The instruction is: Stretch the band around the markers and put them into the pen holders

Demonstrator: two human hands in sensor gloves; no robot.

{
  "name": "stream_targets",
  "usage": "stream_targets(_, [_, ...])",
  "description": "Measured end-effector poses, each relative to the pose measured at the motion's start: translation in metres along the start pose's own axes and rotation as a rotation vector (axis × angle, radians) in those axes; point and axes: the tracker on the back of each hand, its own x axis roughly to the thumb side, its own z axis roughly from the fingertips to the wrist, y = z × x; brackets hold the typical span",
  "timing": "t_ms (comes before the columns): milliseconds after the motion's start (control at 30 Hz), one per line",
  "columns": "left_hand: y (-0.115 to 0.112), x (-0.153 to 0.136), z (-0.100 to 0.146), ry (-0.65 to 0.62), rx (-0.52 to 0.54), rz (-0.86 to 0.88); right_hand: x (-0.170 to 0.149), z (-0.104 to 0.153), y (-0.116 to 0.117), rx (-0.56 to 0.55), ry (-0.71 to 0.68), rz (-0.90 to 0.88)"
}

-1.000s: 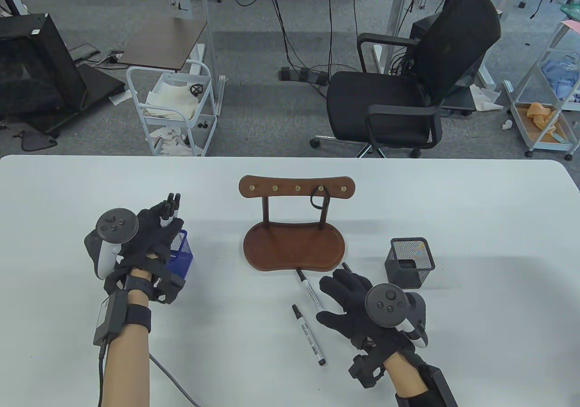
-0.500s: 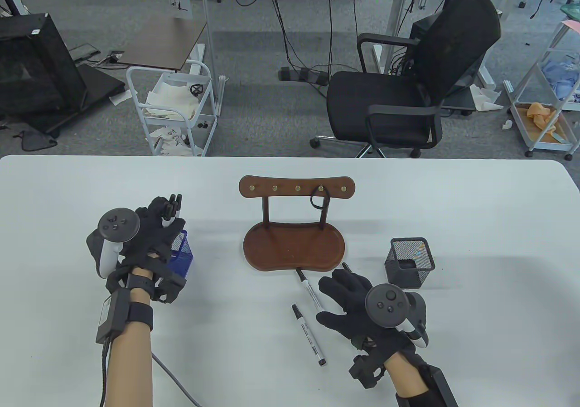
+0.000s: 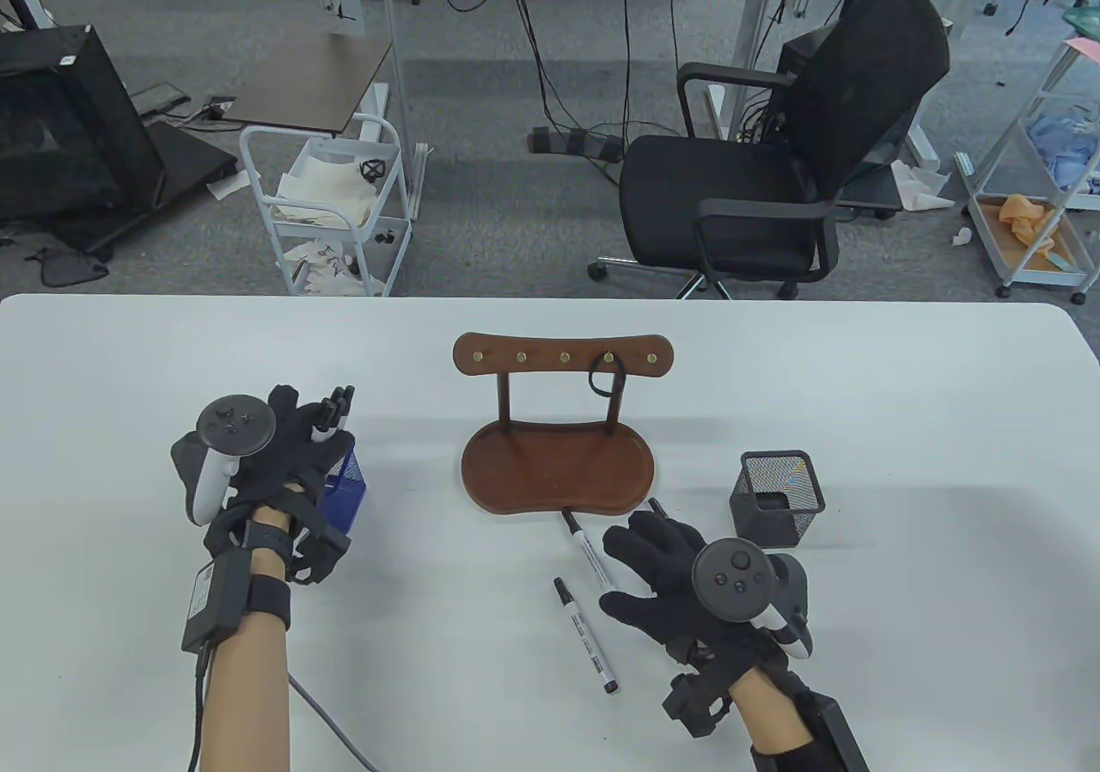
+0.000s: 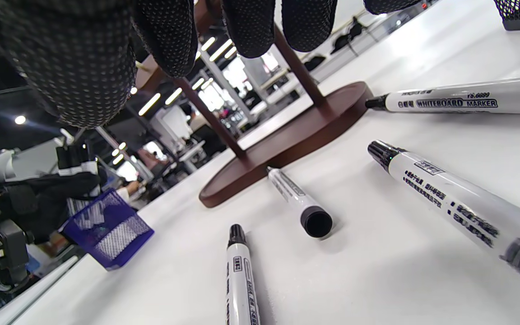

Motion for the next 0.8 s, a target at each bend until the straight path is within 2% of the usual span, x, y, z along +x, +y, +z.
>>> stream_targets(200, [-0.002, 0.001, 0.000, 0.043, -0.016, -0.054, 0.000, 0.000, 0.000, 0.003, -0.002, -0.002])
stream_targets(567, [0.006, 0.014, 0.023, -0.079, -0.048, -0.128, 0.001, 0.000, 0.001, 0.010, -0.008, 0.005])
stream_targets(800, [0.003, 0.031, 0.044, -0.163, -0.051, -0.208, 0.002, 0.000, 0.002, 0.019, -0.005, 0.013])
